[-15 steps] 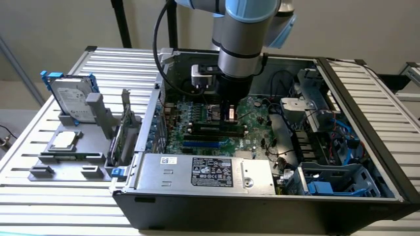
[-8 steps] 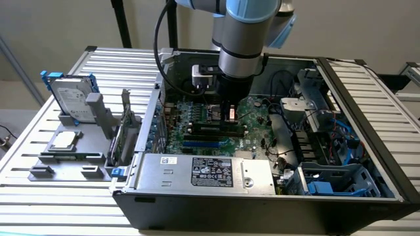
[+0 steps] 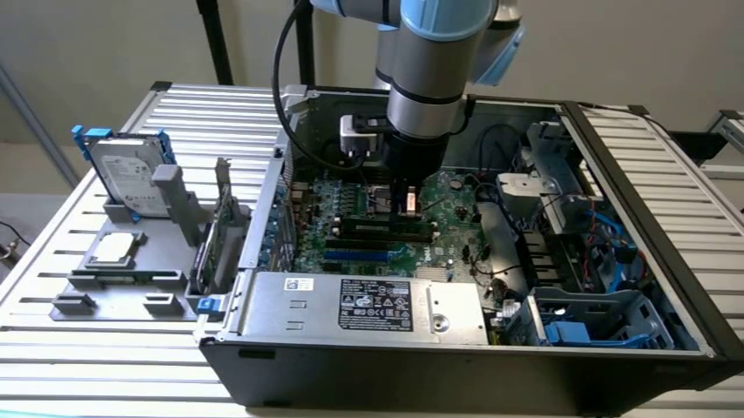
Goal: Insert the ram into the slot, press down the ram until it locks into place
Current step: 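Insert the ram into the slot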
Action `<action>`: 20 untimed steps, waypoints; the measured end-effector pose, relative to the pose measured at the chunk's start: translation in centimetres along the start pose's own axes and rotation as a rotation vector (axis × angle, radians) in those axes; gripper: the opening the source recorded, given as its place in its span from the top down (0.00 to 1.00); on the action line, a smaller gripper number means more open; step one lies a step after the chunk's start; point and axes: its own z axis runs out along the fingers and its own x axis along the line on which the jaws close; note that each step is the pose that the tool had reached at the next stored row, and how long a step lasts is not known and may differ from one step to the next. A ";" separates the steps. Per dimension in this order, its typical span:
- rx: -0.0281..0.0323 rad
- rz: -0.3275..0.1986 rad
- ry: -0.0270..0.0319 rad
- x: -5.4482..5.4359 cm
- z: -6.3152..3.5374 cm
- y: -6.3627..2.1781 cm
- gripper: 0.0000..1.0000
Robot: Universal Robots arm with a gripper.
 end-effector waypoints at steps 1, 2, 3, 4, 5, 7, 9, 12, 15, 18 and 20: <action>0.0000 0.000 0.0000 0.0 0.00 0.00 0.87; 0.0000 0.000 -0.0001 0.0 0.00 0.00 0.87; -0.0001 0.000 0.0000 0.0 0.00 0.00 0.87; -0.0001 0.000 0.0000 0.0 0.00 0.01 0.87; 0.0000 0.000 -0.0001 0.0 0.00 0.00 0.87; 0.0004 0.000 -0.0003 0.0 0.01 0.00 0.87; 0.0000 0.000 -0.0001 0.0 0.01 0.00 0.85; 0.0000 0.000 0.0000 0.0 0.00 0.01 0.78; -0.0011 0.000 -0.0008 0.1 -0.26 0.02 0.78; -0.0039 0.000 -0.0030 0.1 -0.95 0.05 0.78; -0.0059 0.000 -0.0048 0.1 -1.36 0.09 0.78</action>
